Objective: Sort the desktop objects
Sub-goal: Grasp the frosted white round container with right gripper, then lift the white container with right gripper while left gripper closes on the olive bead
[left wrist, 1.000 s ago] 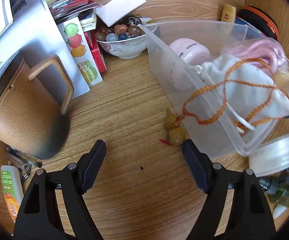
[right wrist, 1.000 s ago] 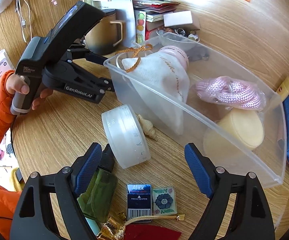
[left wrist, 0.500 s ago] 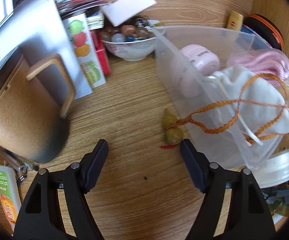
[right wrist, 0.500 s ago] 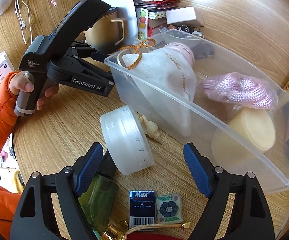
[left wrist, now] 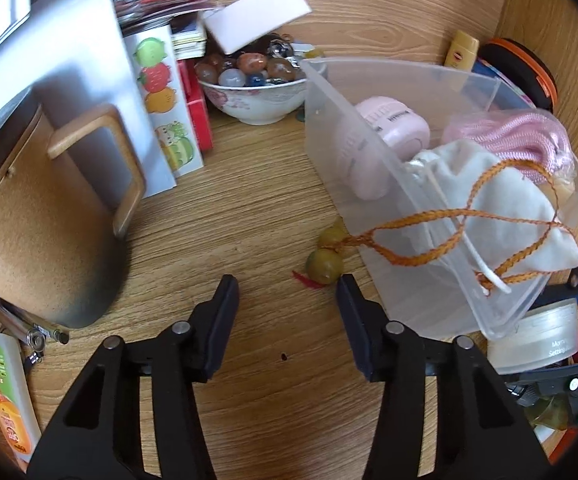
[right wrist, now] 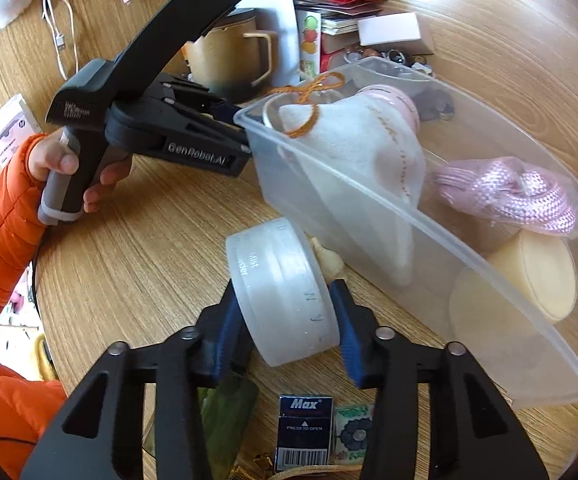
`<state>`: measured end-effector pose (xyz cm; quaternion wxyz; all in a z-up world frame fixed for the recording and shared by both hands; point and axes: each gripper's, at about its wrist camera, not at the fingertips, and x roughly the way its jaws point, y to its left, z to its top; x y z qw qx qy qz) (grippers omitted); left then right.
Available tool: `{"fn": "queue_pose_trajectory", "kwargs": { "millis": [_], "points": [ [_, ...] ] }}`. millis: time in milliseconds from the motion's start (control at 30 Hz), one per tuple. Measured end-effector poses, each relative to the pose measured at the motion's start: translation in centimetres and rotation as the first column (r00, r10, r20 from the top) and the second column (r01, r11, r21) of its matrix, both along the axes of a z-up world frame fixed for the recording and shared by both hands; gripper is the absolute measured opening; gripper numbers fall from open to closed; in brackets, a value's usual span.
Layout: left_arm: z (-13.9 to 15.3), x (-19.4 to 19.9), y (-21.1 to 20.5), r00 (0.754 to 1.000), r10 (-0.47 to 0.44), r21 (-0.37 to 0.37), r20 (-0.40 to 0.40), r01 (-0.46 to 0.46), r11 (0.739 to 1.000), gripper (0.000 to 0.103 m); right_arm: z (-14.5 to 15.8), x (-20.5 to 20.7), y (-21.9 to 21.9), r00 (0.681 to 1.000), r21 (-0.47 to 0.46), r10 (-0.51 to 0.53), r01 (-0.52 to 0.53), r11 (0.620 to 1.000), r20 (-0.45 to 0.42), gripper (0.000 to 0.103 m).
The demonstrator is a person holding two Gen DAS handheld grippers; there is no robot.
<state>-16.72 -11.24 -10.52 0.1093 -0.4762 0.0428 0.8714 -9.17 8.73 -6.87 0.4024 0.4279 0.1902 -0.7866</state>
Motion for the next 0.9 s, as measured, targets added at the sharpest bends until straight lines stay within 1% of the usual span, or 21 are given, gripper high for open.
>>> {"fn": "queue_pose_trajectory", "kwargs": {
  "millis": [33, 67, 100, 167, 300, 367, 400, 433, 567, 733, 900],
  "points": [
    [0.0, -0.1, -0.4, 1.0, 0.01, 0.009, 0.0, -0.01, 1.0, 0.05, 0.0, 0.1, 0.0, 1.0, 0.0, 0.004, -0.004, 1.0, -0.001, 0.033],
    [0.3, 0.1, 0.6, 1.0, 0.012, 0.021, 0.001, -0.012, 1.0, 0.05, 0.0, 0.1, -0.1, 1.0, 0.001, 0.008, -0.008, 1.0, -0.002, 0.032],
    [0.3, 0.6, 0.5, 1.0, 0.012, 0.028, 0.002, -0.013, 1.0, 0.05, 0.0, 0.1, -0.1, 1.0, 0.001, 0.008, -0.008, 1.0, -0.006, 0.029],
    [0.1, 0.6, 1.3, 1.0, 0.01, 0.041, 0.004, -0.01, 0.999, 0.049, 0.1, 0.2, -0.1, 1.0, -0.003, 0.008, -0.008, 1.0, -0.012, 0.029],
    [0.1, 0.2, 1.9, 1.0, 0.005, 0.042, 0.001, -0.005, 0.999, 0.048, 0.3, 0.2, -0.3, 1.0, -0.008, 0.012, -0.012, 1.0, -0.02, 0.028],
    [0.2, 0.1, 2.1, 1.0, -0.014, 0.054, 0.0, 0.014, 0.998, 0.043, 0.3, 0.3, -0.4, 1.0, -0.01, 0.016, -0.017, 1.0, -0.018, 0.028],
    [0.2, -0.1, 2.5, 0.999, -0.033, 0.067, 0.002, 0.033, 0.997, 0.035, 0.3, 0.3, -0.4, 1.0, -0.011, 0.018, -0.018, 1.0, -0.015, 0.028],
    [0.2, -0.2, 2.9, 0.999, -0.05, 0.067, 0.003, 0.05, 0.996, 0.033, 0.3, 0.3, -0.5, 1.0, -0.011, 0.021, -0.021, 1.0, -0.012, 0.028],
    [0.2, -0.2, 3.7, 0.998, -0.069, 0.02, -0.005, 0.069, 0.997, 0.033, 0.3, 0.6, -0.6, 0.999, -0.002, 0.029, -0.029, 1.0, -0.014, 0.028],
    [0.2, -0.4, 4.1, 0.998, -0.068, 0.014, -0.007, 0.068, 0.998, 0.033, 0.2, 0.7, -0.7, 0.999, 0.004, 0.033, -0.032, 0.999, -0.017, 0.028],
    [0.1, -0.5, 4.1, 0.996, -0.088, -0.002, -0.012, 0.088, 0.996, 0.033, 0.2, 0.7, -0.6, 0.999, 0.004, 0.036, -0.036, 0.999, -0.013, 0.028]
  ]
}}
